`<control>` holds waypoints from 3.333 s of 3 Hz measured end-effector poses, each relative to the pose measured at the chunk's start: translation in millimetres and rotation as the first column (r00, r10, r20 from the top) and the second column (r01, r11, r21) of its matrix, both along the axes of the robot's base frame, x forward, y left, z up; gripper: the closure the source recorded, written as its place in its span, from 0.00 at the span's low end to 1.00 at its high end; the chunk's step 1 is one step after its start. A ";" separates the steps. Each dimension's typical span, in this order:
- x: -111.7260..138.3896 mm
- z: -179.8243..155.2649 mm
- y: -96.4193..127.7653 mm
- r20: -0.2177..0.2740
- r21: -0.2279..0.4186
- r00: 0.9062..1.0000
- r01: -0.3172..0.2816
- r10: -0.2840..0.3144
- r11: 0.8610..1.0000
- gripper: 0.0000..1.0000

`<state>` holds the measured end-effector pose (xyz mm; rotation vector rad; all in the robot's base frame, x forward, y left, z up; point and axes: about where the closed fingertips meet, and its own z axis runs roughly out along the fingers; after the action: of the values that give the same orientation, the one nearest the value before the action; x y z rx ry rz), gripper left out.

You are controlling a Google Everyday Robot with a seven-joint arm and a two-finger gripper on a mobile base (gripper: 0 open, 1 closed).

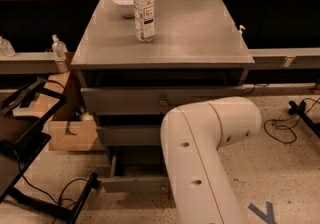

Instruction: Open bottom drawer

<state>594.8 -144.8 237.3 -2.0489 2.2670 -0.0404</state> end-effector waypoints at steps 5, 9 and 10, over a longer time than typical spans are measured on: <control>51.0 -13.8 -4.9 0.068 0.008 0.995 -0.079 0.079 0.997 1.00; 24.2 -67.5 -43.9 0.043 0.041 0.999 -0.011 0.010 0.999 1.00; 25.9 -66.9 -44.0 0.042 0.041 0.999 -0.010 0.009 0.999 1.00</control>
Offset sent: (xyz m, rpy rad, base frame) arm 0.0225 0.0055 0.0202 -0.0243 -0.0258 0.0321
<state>620.7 -188.8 170.4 -2.0190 2.2149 -0.0354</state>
